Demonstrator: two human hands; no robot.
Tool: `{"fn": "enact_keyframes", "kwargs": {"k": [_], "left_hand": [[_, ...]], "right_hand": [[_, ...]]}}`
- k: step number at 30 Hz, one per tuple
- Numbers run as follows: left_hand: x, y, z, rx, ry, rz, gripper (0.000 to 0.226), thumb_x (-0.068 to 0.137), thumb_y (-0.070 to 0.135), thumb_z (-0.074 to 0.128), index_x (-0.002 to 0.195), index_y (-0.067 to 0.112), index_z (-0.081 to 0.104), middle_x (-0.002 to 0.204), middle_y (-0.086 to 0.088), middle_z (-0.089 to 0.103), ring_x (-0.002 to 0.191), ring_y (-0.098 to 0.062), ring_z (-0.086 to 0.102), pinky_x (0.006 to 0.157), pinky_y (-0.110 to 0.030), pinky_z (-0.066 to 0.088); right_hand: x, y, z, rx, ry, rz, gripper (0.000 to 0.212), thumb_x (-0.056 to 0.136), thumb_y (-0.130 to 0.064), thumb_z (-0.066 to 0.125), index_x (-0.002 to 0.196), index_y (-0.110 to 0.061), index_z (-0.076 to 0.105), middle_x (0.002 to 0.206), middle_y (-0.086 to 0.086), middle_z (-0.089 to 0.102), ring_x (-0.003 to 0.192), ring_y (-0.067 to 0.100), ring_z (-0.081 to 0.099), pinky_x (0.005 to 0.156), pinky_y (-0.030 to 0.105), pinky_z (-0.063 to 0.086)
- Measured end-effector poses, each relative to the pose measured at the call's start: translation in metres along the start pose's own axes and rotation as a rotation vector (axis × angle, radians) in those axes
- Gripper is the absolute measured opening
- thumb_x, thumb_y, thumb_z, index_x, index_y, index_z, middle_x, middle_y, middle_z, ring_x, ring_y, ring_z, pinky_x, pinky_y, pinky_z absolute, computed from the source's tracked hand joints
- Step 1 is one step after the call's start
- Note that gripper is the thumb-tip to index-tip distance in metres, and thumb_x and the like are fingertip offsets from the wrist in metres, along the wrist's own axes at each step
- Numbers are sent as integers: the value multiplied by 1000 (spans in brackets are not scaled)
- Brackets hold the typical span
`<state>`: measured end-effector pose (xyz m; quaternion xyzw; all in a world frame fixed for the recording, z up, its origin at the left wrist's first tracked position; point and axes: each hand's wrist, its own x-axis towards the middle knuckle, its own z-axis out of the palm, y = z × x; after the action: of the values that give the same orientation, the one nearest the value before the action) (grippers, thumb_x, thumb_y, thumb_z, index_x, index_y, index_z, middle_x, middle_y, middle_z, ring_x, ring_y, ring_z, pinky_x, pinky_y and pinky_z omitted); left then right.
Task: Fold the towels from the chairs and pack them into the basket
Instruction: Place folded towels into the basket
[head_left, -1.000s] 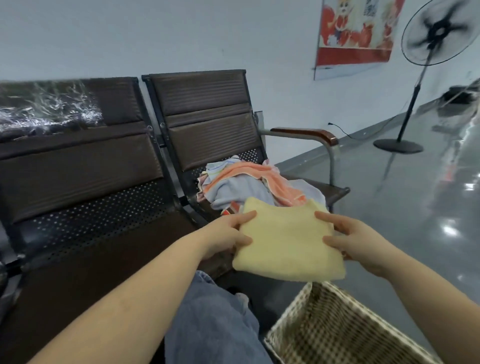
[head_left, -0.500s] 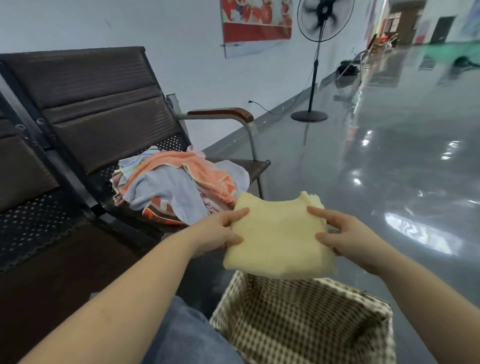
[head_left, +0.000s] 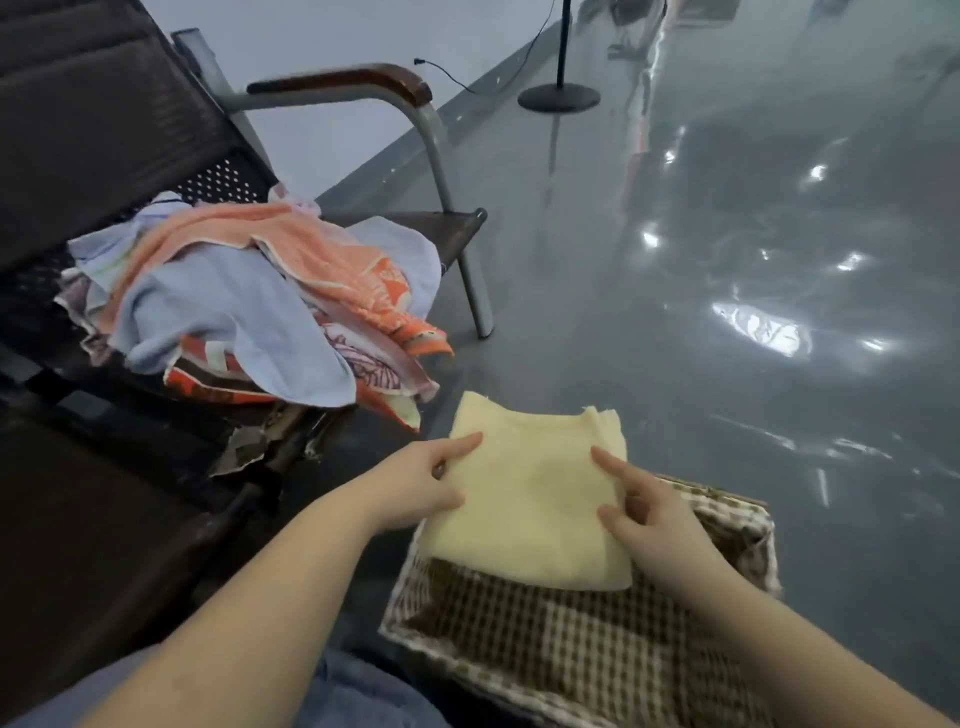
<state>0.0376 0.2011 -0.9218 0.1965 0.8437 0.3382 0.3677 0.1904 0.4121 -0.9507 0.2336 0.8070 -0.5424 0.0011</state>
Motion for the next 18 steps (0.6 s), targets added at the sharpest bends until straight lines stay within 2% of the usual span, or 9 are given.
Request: {"fn": "enact_keyframes", "kwargs": {"k": [3,6,8,11,13,15,18], "left_hand": [[16,-10,15,145,-82,-53,73,85,6,56,142,46,34,134,4,47,113,-16,53,95,-27,45],[32,-21,32,248,-152,-104,73,87,5,51,144,46,29,127,1,50,97,-18,56,83,-28,46],[42,-29,41,263,-195,-133,73,89,3,47,146,45,27,124,0,51,95,-19,55,75,-26,45],[57,-40,52,321,-258,-167,74,90,-1,40,148,42,23,146,-1,37,114,-21,50,70,-18,42],[67,-48,59,352,-283,-183,74,91,-3,36,149,40,21,154,-3,28,127,-25,44,86,-22,45],[75,-55,67,386,-297,-202,74,91,-5,31,150,38,19,156,-5,24,135,-28,37,103,-30,39],[85,-62,79,464,-315,-214,72,93,-5,24,152,34,13,158,-7,19,139,-28,31,109,-33,34]], "right_hand": [[-4,31,20,-15,-9,20,56,91,-8,56,129,-47,43,126,-14,54,113,4,54,100,21,42],[-8,53,36,-48,5,41,55,92,-6,56,133,-41,43,124,-23,49,106,-9,48,86,-2,33],[-9,66,45,-42,12,69,54,93,-5,54,132,-41,43,124,-25,46,109,-9,45,86,-6,29],[-8,82,57,-41,-9,126,54,94,-6,52,126,-47,39,127,-22,45,113,-7,44,95,1,31],[-3,91,64,-33,-51,193,53,95,-7,51,127,-47,39,129,-20,44,120,-2,41,104,12,32],[2,98,70,-32,-83,238,53,95,-7,51,133,-43,41,129,-21,41,122,-2,36,105,14,29],[11,107,80,-34,-94,271,54,95,-8,51,136,-41,41,128,-22,40,120,-3,36,101,10,28]]}}
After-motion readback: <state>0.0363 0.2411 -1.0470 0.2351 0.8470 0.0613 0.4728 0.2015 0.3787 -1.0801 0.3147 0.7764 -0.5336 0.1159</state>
